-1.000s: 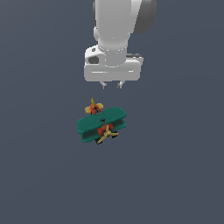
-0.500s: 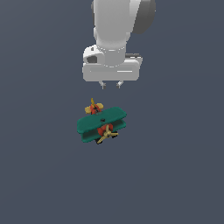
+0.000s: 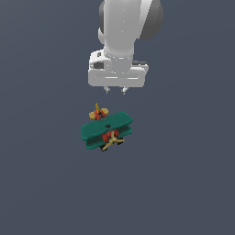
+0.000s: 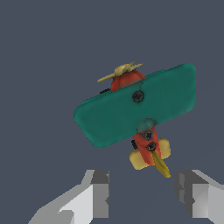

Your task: Pick up the object and move it to a goal position.

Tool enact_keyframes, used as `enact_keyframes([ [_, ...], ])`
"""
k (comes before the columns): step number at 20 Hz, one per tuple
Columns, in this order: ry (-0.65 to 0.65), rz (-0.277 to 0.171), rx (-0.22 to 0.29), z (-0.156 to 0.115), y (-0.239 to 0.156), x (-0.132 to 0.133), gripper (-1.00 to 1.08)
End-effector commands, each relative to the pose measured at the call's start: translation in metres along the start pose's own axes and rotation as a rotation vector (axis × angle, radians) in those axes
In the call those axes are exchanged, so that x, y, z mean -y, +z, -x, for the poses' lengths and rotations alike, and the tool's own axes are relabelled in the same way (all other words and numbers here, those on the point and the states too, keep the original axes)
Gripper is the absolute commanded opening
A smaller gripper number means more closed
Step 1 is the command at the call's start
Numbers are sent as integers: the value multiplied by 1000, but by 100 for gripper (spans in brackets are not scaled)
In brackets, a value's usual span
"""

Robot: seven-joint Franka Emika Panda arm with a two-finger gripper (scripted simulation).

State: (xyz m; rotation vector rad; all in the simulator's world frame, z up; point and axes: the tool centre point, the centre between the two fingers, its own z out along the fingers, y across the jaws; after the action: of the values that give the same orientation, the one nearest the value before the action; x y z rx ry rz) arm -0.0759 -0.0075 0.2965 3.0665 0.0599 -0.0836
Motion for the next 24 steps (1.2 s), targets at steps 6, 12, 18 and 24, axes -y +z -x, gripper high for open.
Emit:
enact_keyframes([
  [6,3,88,52,12,18,-4,28],
  [12,4,171,93,22,32,-9,28],
  [18,5,257,126,31,45,-15,28],
  [24,4,344,152,40,56,-21,28],
])
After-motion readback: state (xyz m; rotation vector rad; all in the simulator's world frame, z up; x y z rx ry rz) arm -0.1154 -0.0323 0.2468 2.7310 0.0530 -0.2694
